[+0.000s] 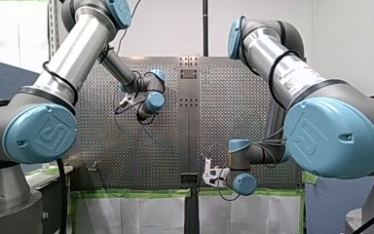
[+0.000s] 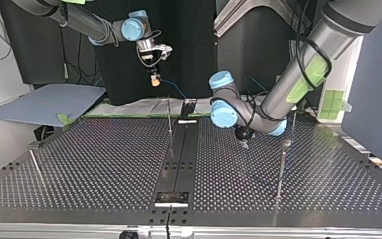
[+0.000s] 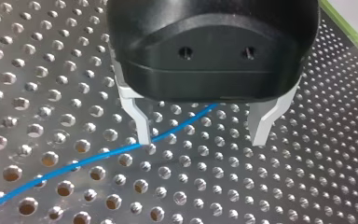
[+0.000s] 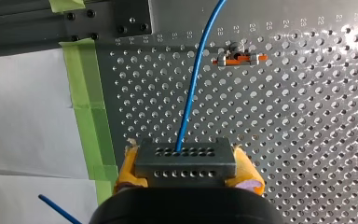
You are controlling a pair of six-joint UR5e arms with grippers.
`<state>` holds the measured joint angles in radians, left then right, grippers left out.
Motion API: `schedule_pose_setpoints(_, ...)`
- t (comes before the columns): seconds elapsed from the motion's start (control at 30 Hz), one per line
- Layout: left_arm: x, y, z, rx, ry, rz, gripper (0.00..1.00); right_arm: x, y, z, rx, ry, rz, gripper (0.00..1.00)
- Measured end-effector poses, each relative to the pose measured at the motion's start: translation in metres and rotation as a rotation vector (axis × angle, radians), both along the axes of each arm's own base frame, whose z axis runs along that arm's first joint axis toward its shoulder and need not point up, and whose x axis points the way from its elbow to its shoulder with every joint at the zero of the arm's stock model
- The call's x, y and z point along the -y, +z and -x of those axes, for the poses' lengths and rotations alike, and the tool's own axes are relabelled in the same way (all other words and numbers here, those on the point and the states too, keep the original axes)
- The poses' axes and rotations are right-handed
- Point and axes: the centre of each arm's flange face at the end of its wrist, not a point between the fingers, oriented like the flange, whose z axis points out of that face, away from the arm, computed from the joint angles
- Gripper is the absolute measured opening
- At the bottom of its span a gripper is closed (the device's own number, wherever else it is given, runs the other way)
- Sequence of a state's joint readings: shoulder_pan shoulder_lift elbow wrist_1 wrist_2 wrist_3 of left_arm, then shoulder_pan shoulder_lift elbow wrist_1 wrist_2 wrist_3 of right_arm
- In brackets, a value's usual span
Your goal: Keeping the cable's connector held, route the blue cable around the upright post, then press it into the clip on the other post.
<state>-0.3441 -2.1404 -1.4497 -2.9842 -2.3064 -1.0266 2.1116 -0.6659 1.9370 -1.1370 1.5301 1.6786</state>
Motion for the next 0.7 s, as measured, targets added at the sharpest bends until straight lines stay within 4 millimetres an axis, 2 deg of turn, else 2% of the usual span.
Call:
schedule_pose_setpoints(0.37,0.003,-0.008,0.002,-0.013,0.006,-0.002,0.99,0.0,0.0,0.0,0.001,-0.001,0.003,0.0)
schedule_pose_setpoints(0.7,0.022,-0.058,0.007,-0.074,-0.035,0.021,0.99,0.0,0.0,0.0,0.001,0.0,0.002,0.0)
